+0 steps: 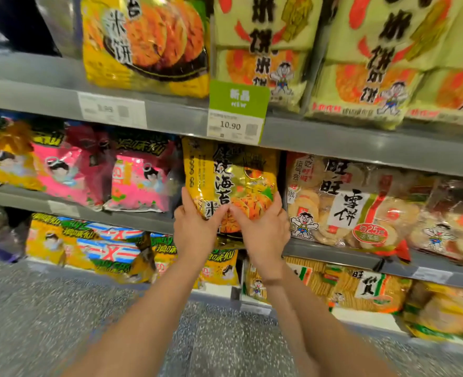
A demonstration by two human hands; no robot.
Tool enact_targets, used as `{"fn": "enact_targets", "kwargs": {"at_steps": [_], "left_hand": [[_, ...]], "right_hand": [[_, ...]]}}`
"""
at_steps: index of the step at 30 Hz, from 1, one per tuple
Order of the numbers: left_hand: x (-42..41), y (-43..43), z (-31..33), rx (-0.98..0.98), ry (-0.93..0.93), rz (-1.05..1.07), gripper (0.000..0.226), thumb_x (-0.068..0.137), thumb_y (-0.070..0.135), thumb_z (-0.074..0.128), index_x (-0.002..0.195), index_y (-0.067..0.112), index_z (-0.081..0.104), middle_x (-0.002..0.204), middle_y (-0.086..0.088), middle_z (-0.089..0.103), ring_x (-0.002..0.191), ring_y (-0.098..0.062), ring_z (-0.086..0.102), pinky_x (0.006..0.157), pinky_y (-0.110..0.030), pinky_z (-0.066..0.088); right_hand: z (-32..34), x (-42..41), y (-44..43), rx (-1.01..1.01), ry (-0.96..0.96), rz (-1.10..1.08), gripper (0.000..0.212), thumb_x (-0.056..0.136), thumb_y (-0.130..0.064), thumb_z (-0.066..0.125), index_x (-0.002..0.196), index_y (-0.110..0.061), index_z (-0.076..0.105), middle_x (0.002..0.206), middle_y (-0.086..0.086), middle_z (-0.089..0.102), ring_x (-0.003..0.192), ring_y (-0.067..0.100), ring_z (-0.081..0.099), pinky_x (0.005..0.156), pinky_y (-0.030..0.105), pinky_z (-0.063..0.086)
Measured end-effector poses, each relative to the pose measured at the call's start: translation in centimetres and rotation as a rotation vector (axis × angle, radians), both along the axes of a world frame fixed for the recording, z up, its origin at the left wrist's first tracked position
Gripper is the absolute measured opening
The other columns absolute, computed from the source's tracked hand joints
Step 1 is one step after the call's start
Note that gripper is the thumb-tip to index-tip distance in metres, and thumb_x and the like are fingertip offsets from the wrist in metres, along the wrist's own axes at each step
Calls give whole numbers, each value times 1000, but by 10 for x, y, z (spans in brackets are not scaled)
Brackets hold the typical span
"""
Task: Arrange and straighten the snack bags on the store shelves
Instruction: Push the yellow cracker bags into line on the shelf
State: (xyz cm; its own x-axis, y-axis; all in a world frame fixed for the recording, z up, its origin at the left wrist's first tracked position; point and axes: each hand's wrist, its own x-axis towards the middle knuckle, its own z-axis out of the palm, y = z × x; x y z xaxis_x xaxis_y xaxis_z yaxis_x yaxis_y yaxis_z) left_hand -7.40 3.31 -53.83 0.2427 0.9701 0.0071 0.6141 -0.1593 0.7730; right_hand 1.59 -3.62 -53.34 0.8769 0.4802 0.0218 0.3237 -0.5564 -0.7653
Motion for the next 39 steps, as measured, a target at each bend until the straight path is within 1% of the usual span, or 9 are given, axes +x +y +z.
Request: {"fn": "enact_targets", "kwargs": {"at_steps": [7,10,14,16,19,23,27,31,39], "left_hand": [[-63,-54,55,-97,52,80,102,71,65,56,148,21,6,129,-20,44,118,-36,45,90,-42,40],[-87,-68,85,-137,82,111,102,71,67,56,148,23,7,131,-19,43,119,-36,45,91,-44,40],[-111,-75,128,-135,79,127,92,68,72,53,142,26,24,115,-12,54,109,-32,49,86,-45,46],[-120,-75,148,-135,98,130,89,66,74,50,138,26,30,114,-11,58,109,-31,50,84,-44,46],[-129,-79,174,-166,144,163,87,69,72,53,139,28,28,118,-14,56,110,-34,51,87,-43,46],[-140,-83,198,-196,197,217,87,69,74,52,139,29,27,115,-14,54,107,-35,53,84,-41,44],[-150,-85,217,-203,222,266,91,71,73,51,142,25,21,123,-16,48,111,-36,52,88,-41,43],[-162,-88,225,-219,226,321,94,70,74,51,144,26,17,125,-16,46,114,-35,51,89,-41,42],[-200,-92,242,-148,131,479,102,66,74,56,145,24,15,125,-17,45,111,-35,50,86,-42,43]], "right_hand": [[56,-59,-48,-105,94,50,107,65,-72,63,146,-21,15,136,13,43,126,32,38,105,43,27],[87,-80,-61,-134,82,69,107,64,-74,60,146,-20,18,134,15,46,125,33,40,105,47,30],[131,-97,-69,-182,146,124,106,65,-75,58,146,-19,18,135,17,46,127,35,39,106,49,30],[151,-103,-69,-235,192,151,106,67,-75,57,147,-18,16,138,18,42,130,36,35,107,48,28],[174,-111,-70,-314,237,194,107,68,-76,54,148,-18,12,142,18,38,133,37,32,109,47,26],[197,-122,-70,-399,224,241,105,69,-77,52,147,-18,14,139,16,42,129,34,39,105,44,31],[206,-133,-64,-393,262,277,103,70,-75,54,147,-20,13,138,15,43,128,34,39,104,44,34],[212,-144,-60,-450,253,325,102,70,-75,53,147,-22,12,138,16,42,128,36,38,104,44,34],[245,-175,-43,-337,117,469,94,76,-67,55,147,-25,12,139,14,40,130,35,35,104,43,30]]}}
